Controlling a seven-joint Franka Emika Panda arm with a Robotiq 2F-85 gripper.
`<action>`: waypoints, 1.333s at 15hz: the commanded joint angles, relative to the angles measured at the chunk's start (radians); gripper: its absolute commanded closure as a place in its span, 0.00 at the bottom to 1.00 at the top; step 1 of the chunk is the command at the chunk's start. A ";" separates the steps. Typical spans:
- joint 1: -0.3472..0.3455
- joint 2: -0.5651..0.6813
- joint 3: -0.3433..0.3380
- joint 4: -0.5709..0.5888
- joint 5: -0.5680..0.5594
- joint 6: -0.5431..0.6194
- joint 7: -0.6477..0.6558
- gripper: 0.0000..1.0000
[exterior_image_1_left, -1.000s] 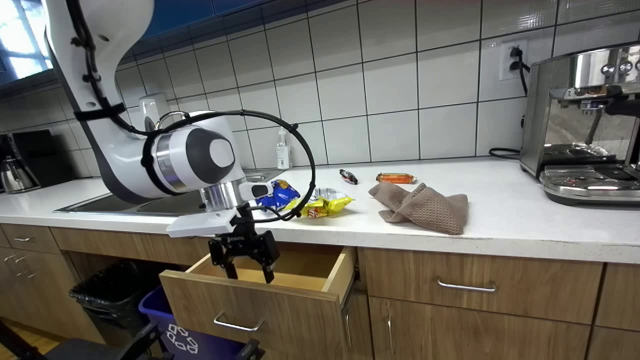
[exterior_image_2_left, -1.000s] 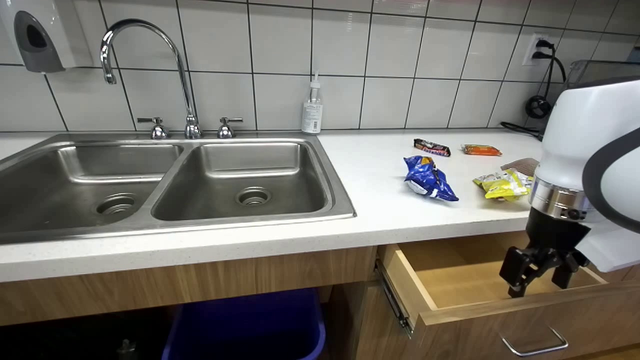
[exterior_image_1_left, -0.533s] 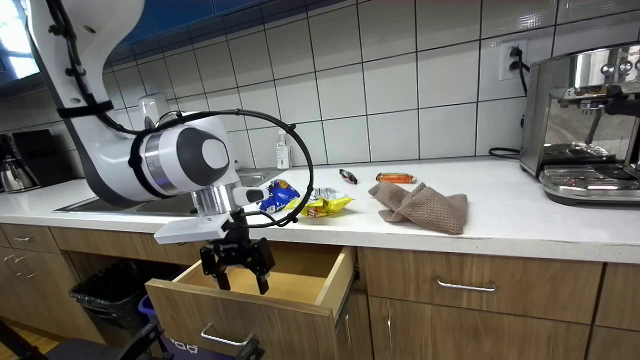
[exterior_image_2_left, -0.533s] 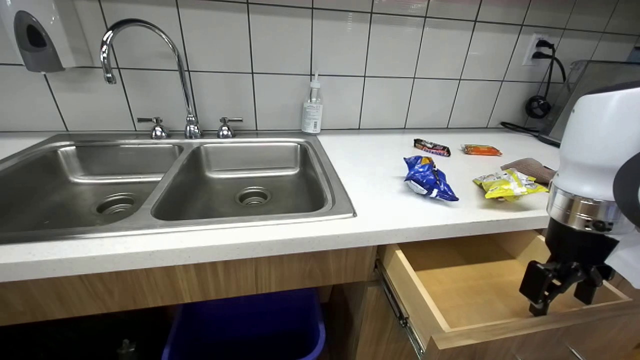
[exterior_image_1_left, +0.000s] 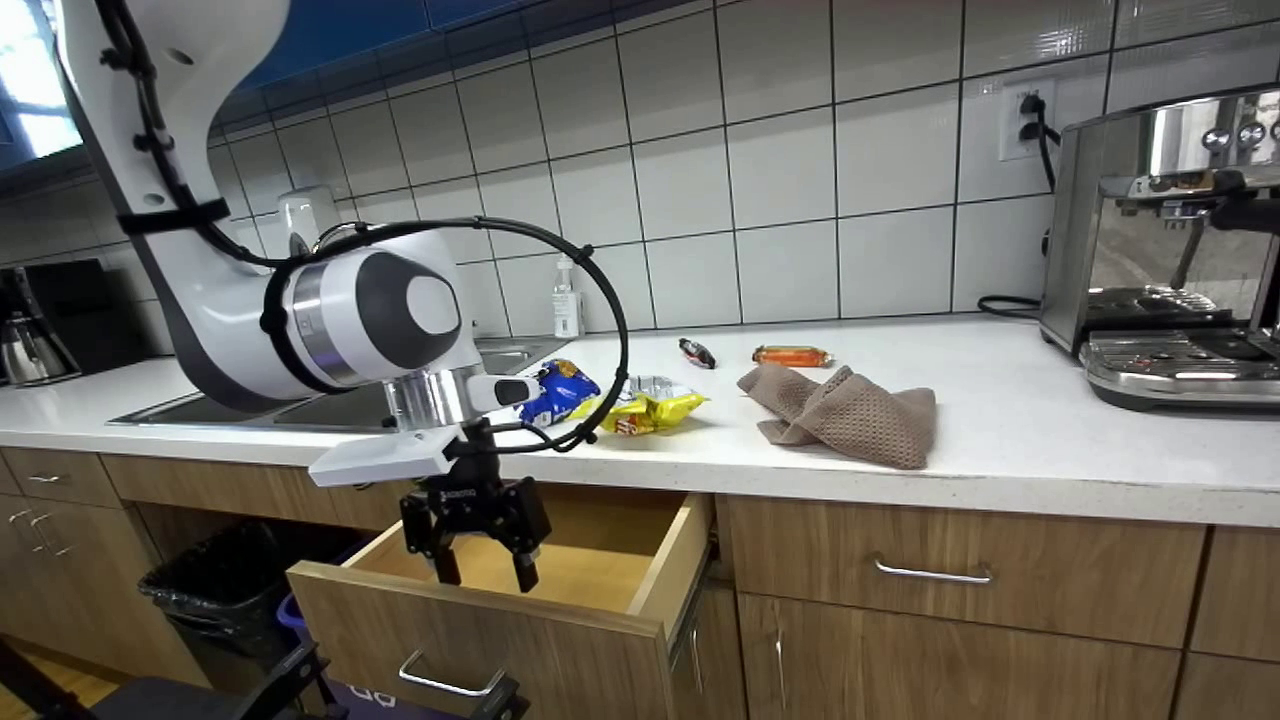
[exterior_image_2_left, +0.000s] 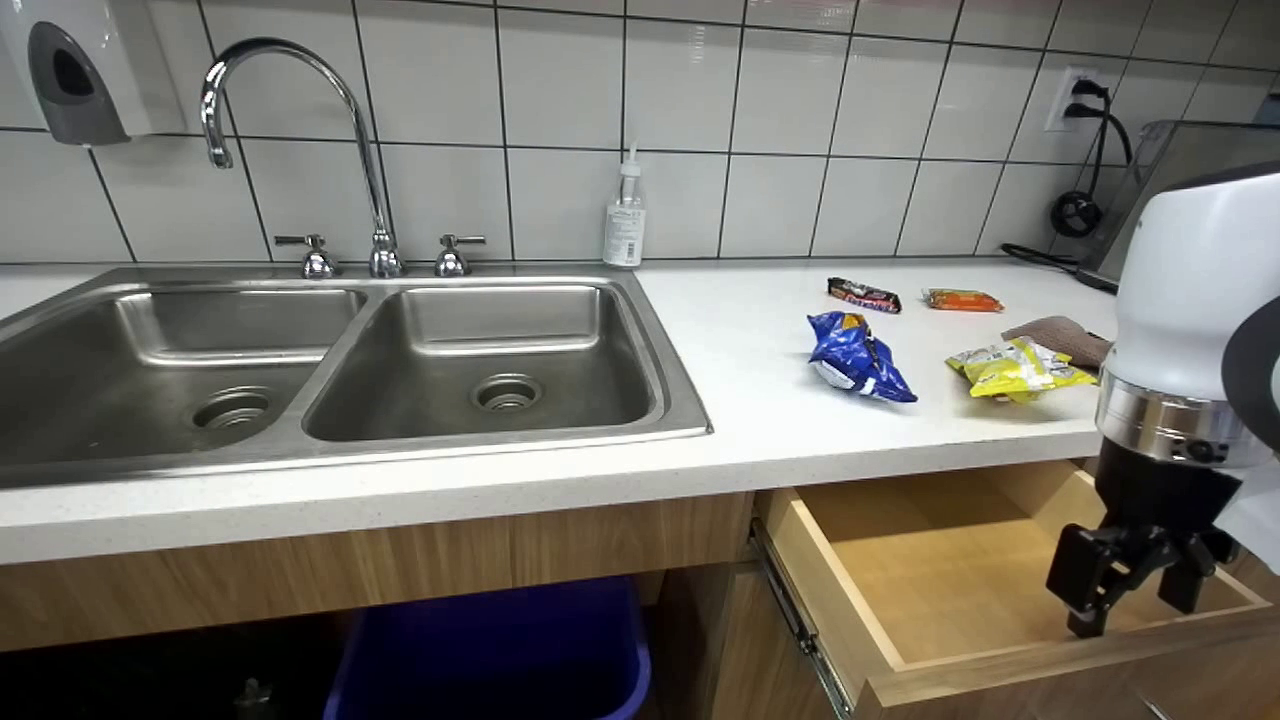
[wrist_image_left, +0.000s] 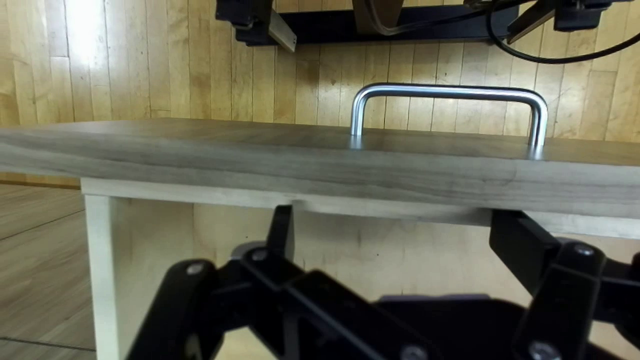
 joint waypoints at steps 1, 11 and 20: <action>-0.035 -0.037 0.019 -0.014 -0.015 -0.069 -0.014 0.00; -0.111 -0.221 0.086 -0.018 0.061 -0.273 -0.110 0.00; -0.173 -0.409 0.099 0.071 0.129 -0.512 -0.261 0.00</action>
